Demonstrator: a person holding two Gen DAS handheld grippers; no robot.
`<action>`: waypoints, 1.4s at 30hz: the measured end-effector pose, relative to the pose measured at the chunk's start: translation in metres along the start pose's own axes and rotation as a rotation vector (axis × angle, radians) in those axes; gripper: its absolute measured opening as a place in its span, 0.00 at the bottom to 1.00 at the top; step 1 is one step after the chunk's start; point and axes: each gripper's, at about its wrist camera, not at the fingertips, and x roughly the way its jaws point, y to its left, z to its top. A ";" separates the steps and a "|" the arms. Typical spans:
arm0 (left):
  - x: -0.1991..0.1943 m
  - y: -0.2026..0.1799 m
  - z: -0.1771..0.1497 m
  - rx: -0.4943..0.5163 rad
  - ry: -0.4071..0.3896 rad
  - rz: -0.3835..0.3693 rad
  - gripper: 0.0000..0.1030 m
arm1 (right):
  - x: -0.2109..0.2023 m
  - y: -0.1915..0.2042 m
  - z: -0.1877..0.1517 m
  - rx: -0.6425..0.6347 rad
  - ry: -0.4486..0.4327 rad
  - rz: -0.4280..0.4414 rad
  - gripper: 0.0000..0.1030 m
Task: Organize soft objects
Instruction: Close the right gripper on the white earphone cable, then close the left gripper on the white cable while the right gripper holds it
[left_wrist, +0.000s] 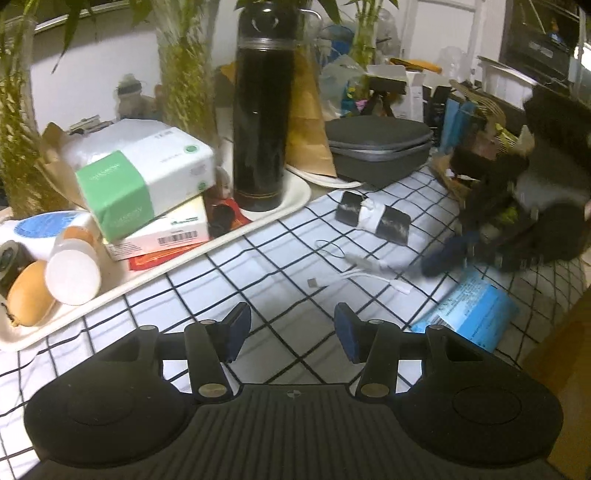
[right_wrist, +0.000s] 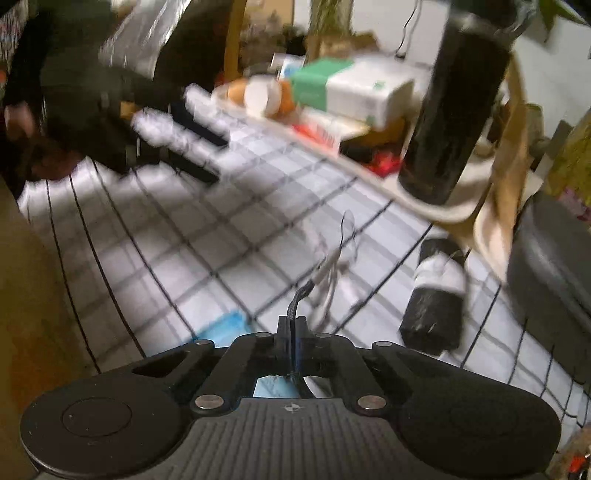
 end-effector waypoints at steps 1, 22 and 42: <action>0.001 0.000 0.000 0.002 -0.003 -0.008 0.48 | -0.007 -0.003 0.004 0.012 -0.027 -0.003 0.04; 0.079 -0.043 0.010 0.276 -0.069 -0.073 0.48 | -0.061 -0.023 0.012 0.069 -0.152 -0.167 0.04; 0.075 -0.052 0.014 0.349 0.148 -0.115 0.10 | -0.081 -0.014 0.013 0.087 -0.182 -0.213 0.04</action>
